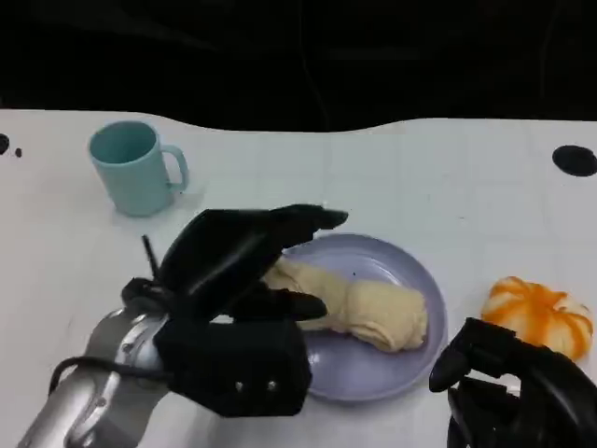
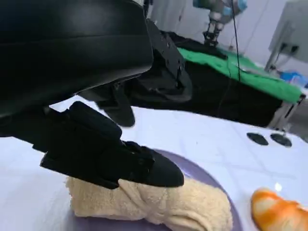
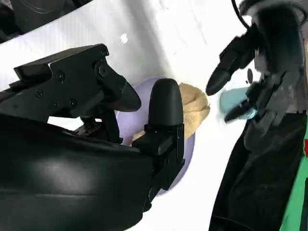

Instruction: Grasp the towel on the left side of the plate with the left hand and place it into the plate.

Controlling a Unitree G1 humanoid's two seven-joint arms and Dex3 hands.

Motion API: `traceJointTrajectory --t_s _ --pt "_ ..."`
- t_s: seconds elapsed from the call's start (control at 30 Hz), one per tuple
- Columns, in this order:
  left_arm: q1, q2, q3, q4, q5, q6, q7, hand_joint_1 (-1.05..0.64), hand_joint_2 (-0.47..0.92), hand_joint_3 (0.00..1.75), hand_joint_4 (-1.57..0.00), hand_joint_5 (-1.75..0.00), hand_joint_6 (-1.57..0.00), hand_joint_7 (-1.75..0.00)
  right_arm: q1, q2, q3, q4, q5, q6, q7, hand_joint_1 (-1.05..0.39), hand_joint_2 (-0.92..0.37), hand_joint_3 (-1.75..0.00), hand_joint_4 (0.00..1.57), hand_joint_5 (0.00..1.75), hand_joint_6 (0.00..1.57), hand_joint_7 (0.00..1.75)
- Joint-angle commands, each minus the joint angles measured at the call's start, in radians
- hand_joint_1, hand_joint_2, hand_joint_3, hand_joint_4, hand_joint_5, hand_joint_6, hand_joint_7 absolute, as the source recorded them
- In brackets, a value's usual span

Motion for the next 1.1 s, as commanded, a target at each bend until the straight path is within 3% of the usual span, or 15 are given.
traceJointTrajectory --t_s 0.03,0.07,0.13,0.27,0.43,0.7,0.83,1.1 --pt "0.111 -0.039 0.114 -0.052 -0.214 -0.081 0.017 -0.21 0.74 0.48 -0.75 -1.31 -0.79 -0.71 -0.007 -0.003 -0.004 -0.007 0.002 0.009 -0.007 -0.07 -0.70 -1.06 0.67 1.75 0.51 1.60" --pt "0.132 -0.053 0.136 -0.057 -0.272 -0.095 0.009 -0.16 0.60 0.77 -0.75 -1.36 -0.78 -0.84 -0.008 -0.003 -0.002 -0.005 -0.001 0.005 -0.007 -0.07 -0.70 -1.06 0.67 1.75 0.51 1.60" --pt "0.167 -0.069 0.167 -0.065 -0.353 -0.117 -0.004 -0.07 0.45 1.14 -0.78 -1.38 -0.79 -1.03 -0.010 -0.003 0.003 -0.006 -0.004 0.010 -0.011 -0.07 -0.70 -1.06 0.67 1.75 0.51 1.60" --pt "0.239 -0.086 0.210 -0.109 -0.453 -0.118 -0.021 -0.02 0.41 1.35 -0.85 -1.56 -0.79 -1.34 -0.014 0.000 0.008 -0.007 -0.005 0.016 -0.019 -0.07 -0.70 -1.06 0.67 1.75 0.51 1.60" --pt "0.344 -0.114 0.257 -0.213 -0.591 -0.022 -0.054 -0.08 0.41 1.42 -0.92 -1.74 -0.85 -1.47 -0.017 -0.002 0.011 -0.012 -0.001 0.024 -0.022 -0.07 -0.69 -1.06 0.67 1.75 0.51 1.60" --pt "0.518 -0.156 0.291 -0.435 -0.798 0.242 -0.070 -0.12 0.36 1.48 -0.90 -1.75 -0.80 -1.62 -0.024 -0.003 0.008 -0.002 0.007 0.016 -0.011 -0.06 -0.70 -1.06 0.68 1.75 0.51 1.60" --pt "0.589 -0.197 0.306 -0.523 -0.893 0.385 -0.044 -0.12 0.45 1.36 -0.87 -1.75 -0.74 -1.70 -0.023 -0.006 0.005 0.005 -0.001 0.001 -0.008 -0.07 -0.69 -1.06 0.68 1.75 0.51 1.60" --pt "0.654 -0.237 0.323 -0.617 -1.013 0.578 -0.008 -0.10 0.49 1.39 -0.86 -1.75 -0.72 -1.70 -0.012 -0.010 -0.016 0.008 0.005 -0.014 -0.005 -0.07 -0.69 -1.06 0.68 1.75 0.52 1.59"
